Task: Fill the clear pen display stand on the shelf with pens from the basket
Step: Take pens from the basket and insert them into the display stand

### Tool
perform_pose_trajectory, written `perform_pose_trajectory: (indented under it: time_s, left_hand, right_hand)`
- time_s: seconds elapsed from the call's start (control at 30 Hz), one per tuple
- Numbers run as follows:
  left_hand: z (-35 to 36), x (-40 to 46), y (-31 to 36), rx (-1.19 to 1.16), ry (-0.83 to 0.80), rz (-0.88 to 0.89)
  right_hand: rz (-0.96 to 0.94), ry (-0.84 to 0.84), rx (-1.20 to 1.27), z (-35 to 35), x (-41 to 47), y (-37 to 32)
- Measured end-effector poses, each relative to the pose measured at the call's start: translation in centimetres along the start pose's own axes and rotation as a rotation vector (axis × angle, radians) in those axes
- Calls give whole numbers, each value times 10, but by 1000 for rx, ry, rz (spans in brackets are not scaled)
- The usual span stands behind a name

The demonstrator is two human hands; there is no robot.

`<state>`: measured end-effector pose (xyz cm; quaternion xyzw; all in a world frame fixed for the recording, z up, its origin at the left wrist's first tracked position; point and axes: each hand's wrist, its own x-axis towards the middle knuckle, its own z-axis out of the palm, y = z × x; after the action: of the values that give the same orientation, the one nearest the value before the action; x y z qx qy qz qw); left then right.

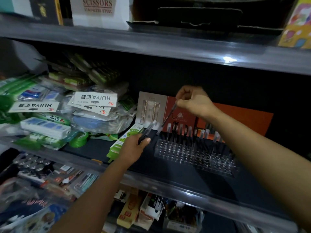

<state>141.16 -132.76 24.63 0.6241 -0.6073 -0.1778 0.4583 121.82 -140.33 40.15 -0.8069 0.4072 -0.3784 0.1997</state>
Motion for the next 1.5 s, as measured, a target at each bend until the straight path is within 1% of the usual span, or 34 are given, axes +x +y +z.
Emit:
perform_pose_trajectory:
  time_s: [0.17,0.27,0.47,0.67,0.9,1.07,1.17,1.27,1.37,1.5]
  left_hand:
    - [-3,6,-7,101,18,-21]
    - [-4,8,-10,152,22,-7]
    - [-1,7,-13,152,42,38]
    - [0,8,-19,160,38,-2]
    - [0,8,-18,178,33,0]
    - [0,8,-19,158,47,11]
    - [1,9,-18,154,41,7]
    - [1,8,-18,157,43,2]
    - [2,8,-18,147,38,-3]
    - [1,7,-20,133,46,3]
  right_hand:
    - [-121,-60,-240,14,0,6]
    - [-148,-103,-324,26,3,14]
    - [-126,-178,-360,42,4,22]
    - [-129,-191,-378,42,7,22]
    - [-94,-206,-431,41,10,26]
    - [-86,-214,-395,44,10,34]
    - [-93,-221,-422,48,11,37]
    - [-108,-269,-474,53,13,39]
    - [-81,-331,-502,57,13,40]
    - [-70,-340,-524,62,11,43]
